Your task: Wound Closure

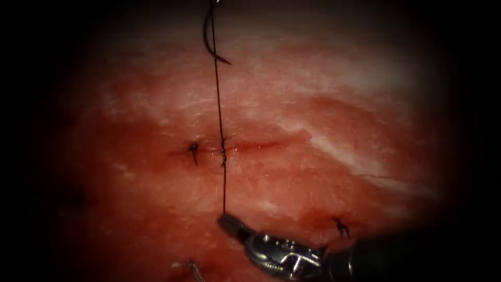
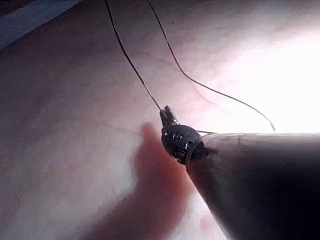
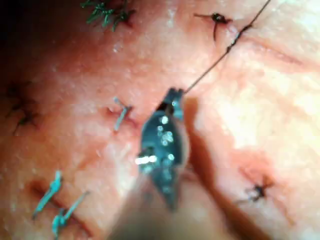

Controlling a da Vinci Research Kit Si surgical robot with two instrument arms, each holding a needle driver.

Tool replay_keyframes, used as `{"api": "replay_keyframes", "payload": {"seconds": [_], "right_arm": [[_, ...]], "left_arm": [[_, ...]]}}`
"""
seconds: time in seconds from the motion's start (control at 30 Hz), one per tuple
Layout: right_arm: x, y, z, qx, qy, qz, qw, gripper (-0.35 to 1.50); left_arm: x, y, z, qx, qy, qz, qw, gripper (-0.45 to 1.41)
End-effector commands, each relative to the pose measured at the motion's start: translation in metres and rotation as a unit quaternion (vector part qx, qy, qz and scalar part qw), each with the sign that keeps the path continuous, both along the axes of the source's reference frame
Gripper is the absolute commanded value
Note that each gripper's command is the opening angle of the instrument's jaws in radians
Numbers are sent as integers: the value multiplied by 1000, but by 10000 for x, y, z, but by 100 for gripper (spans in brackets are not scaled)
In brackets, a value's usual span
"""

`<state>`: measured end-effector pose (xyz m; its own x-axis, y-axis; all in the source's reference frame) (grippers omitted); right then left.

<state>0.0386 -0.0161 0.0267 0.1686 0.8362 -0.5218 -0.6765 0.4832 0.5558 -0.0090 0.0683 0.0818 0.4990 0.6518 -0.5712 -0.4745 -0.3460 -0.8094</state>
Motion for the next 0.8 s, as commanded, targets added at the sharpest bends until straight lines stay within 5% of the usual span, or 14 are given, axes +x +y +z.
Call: {"api": "replay_keyframes", "payload": {"seconds": [0.03, 0.37, 0.4, 0.43, 0.53, 0.6, 0.7, 0.8], "right_arm": [[3, -8, 6, 2, 0, -1, 1000, -35], [3, 4, -1, 3, 26, 3, 1000, -32], [2, 5, -2, 1, 32, 5, 999, -11], [0, 9, -4, -10, 39, 4, 999, 46], [-3, 14, -7, -22, 40, -2, 999, 106], [-9, 23, -12, -62, 46, -32, 997, 116], [-18, 50, -17, -156, 48, -106, 981, 106], [-23, 76, -17, -171, 61, -117, 976, 103]], "left_arm": [[-6, 0, 5, 0, 1, 0, 1000, -45], [-12, -34, -12, 25, -14, 39, 999, -45], [-12, -41, -17, 28, -19, 45, 998, -45], [-11, -56, -29, 34, -27, 58, 997, -45], [-7, -77, -51, 41, -38, 71, 996, -45], [-1, -99, -77, 49, -50, 81, 994, -45], [8, -130, -116, 58, -61, 92, 992, -45], [14, -159, -148, 63, -67, 100, 991, -45]]}}
